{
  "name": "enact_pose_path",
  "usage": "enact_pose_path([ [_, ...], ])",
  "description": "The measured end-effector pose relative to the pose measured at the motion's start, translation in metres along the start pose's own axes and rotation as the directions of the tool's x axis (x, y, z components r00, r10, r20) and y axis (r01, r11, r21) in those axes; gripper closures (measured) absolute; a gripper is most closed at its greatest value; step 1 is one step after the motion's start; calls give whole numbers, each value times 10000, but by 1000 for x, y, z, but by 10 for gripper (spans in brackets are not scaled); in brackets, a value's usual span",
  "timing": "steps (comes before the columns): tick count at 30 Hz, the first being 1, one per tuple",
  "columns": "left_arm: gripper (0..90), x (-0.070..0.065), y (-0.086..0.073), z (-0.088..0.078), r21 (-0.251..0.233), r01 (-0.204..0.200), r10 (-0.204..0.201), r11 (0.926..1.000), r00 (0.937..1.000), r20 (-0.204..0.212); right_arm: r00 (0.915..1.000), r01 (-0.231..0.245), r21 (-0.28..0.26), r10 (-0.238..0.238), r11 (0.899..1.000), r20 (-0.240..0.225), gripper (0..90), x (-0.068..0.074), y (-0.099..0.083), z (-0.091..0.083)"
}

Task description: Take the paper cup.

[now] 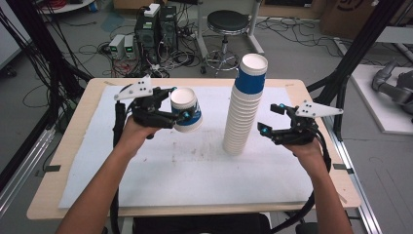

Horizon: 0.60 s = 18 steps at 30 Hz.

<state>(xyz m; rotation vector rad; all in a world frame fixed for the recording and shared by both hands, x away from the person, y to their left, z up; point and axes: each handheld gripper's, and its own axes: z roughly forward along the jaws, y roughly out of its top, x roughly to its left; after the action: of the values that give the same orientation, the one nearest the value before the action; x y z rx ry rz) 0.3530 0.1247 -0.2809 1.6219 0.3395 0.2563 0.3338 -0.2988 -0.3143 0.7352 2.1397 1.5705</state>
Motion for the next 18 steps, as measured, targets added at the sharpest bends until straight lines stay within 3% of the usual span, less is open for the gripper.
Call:
enact_pose_path([
  [10, 279, -18, -52, -12, 474, 243, -220, 9986, 9986, -483, 9997, -83, 106, 85, 9999, -208, 152, 18, -32, 2],
  [15, 279, -19, -65, -17, 669, 383, -338, 9970, 9972, -671, 9998, -66, 313, 72, 9995, -192, 151, 22, -45, 8],
  [18, 279, -17, -71, -20, 682, 430, -376, 9967, 9963, -776, 9996, 84, 697, -65, 9975, -268, 151, 24, -48, 16],
])
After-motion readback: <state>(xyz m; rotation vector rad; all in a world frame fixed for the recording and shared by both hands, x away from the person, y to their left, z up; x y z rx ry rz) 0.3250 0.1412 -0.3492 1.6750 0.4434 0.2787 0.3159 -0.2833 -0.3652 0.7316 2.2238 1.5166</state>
